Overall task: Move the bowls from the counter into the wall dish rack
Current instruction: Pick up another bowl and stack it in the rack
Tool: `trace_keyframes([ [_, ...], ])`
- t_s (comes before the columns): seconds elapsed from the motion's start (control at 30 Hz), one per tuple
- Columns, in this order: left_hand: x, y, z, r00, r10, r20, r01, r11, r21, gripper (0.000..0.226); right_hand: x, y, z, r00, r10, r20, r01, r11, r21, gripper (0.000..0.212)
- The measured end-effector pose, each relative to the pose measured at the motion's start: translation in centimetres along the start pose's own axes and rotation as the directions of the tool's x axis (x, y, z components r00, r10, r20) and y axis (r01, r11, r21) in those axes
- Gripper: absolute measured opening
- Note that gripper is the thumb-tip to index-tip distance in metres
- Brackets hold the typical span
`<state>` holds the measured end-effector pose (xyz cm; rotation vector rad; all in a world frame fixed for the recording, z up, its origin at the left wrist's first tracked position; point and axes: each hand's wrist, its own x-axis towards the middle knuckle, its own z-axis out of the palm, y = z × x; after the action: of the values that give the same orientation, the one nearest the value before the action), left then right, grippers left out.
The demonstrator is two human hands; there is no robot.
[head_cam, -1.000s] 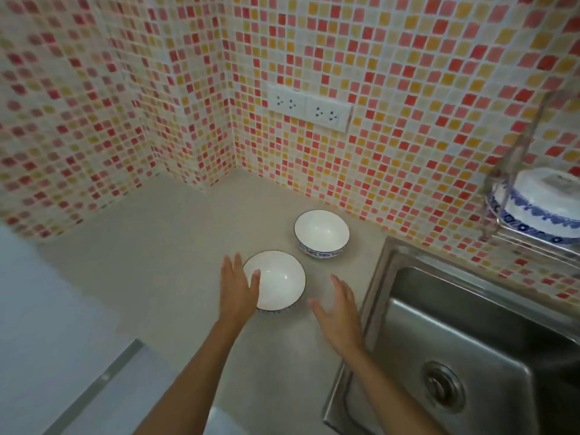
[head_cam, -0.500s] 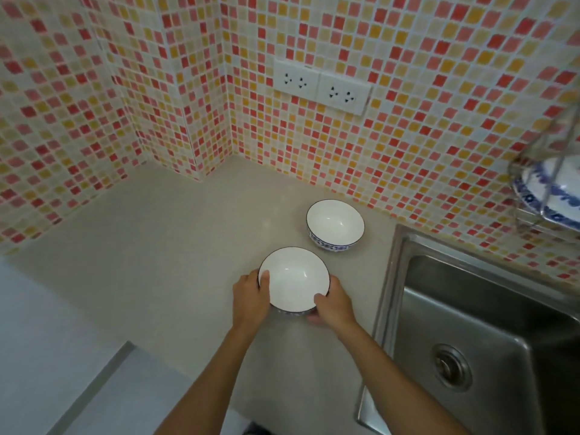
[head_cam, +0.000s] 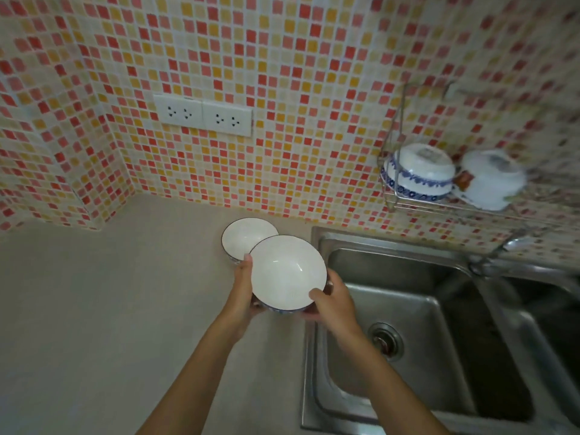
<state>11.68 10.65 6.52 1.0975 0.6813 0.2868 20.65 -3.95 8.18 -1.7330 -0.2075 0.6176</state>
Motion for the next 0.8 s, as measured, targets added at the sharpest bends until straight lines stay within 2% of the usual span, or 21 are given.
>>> trace_keyframes([
  [0.13,-0.4,1.3,6.1,0.998,0.06,-0.002,-0.06,0.995,-0.086,0.054,-0.5,-1.9,-5.6,0.993,-0.112,-0.038,0.111,0.994,-0.022,0.05],
  [0.23,-1.1,2.1,10.7,0.997,0.079,-0.013,-0.08,0.988,-0.133,0.039,-1.0,-4.0,-10.2,0.963,-0.262,-0.065,0.247,0.952,-0.178,0.043],
  [0.3,-1.6,2.7,13.4,0.995,0.095,-0.011,-0.095,0.982,-0.161,0.035,-1.1,-5.7,-13.6,0.902,-0.412,-0.129,0.353,0.876,-0.327,0.036],
  [0.37,-1.9,3.2,15.9,0.99,0.137,-0.021,-0.139,0.977,-0.162,0.034,-0.5,-7.3,-17.5,0.804,-0.555,-0.214,0.405,0.775,-0.486,0.042],
  [0.47,-2.4,3.7,19.2,0.977,0.21,-0.047,-0.214,0.967,-0.135,0.032,1.4,-8.8,-23.6,0.683,-0.675,-0.279,0.361,0.644,-0.674,0.051],
  [0.6,-2.7,4.2,22.7,0.96,0.274,-0.057,-0.28,0.948,-0.151,0.032,5.4,-9.3,-29.9,0.692,-0.672,-0.265,0.214,0.541,-0.813,0.059],
  [0.7,-2.8,4.5,24.9,0.949,0.308,-0.063,-0.314,0.934,-0.17,0.036,8.1,-8.0,-32.7,0.712,-0.675,-0.193,0.185,0.446,-0.876,0.057],
  [0.8,-2.7,4.6,26.5,0.937,0.333,-0.103,-0.347,0.923,-0.167,0.039,9.5,-6.8,-33.8,0.646,-0.753,-0.127,0.206,0.332,-0.92,0.057],
])
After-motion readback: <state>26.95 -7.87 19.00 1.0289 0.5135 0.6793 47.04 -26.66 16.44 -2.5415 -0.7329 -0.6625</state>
